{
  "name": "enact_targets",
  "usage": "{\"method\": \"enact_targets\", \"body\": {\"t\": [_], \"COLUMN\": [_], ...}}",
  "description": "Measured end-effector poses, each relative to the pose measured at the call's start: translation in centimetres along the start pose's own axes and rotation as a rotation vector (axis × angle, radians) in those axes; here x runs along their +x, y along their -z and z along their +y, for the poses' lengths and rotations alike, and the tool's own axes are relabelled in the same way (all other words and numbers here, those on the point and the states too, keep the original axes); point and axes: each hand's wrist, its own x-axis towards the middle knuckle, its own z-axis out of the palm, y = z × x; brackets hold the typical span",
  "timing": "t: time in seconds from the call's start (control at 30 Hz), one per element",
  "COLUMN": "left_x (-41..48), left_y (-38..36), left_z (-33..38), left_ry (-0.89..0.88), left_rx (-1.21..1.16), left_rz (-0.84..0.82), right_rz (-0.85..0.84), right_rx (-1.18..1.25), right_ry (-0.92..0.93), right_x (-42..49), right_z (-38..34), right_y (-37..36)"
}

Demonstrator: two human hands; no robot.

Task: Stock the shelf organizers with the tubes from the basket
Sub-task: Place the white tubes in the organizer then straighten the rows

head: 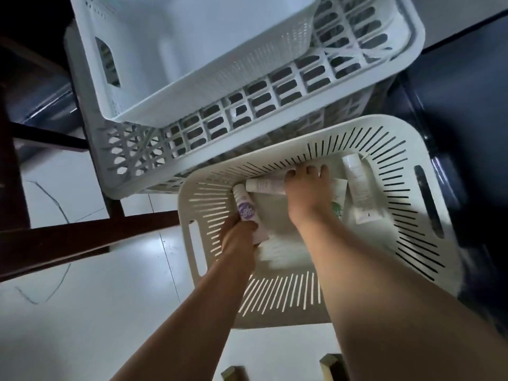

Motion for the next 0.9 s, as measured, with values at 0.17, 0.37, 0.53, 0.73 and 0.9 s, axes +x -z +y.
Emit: {"method": "enact_targets", "body": {"t": [0.17,0.37,0.53,0.73,0.9], "left_x": [-1.6,-6.6,-11.1,-17.0,-22.1], "left_y": [1.4,3.7,6.2,7.9,8.6], "left_z": [-0.2,2.0,3.1,4.8,6.3], "left_ry": [-0.182,-0.424,-0.642,-0.846,-0.901], "left_rx": [0.03,0.016,0.039,0.018,-0.175], "left_rz": [0.093,0.11,-0.009,-0.191,-0.385], "right_rz": [0.068,0.049,0.128,0.261,0.543], "right_rx": [0.153,0.729,0.947,1.123,1.249], "right_ry": [0.089,-0.234,-0.35,-0.516,-0.495], "right_x": [-1.2,-4.8,-8.6,-16.1,-22.6], "right_z": [2.8,4.5,7.7,9.2,7.7], "right_y": [0.0,2.3,6.6,12.0,18.4]}}
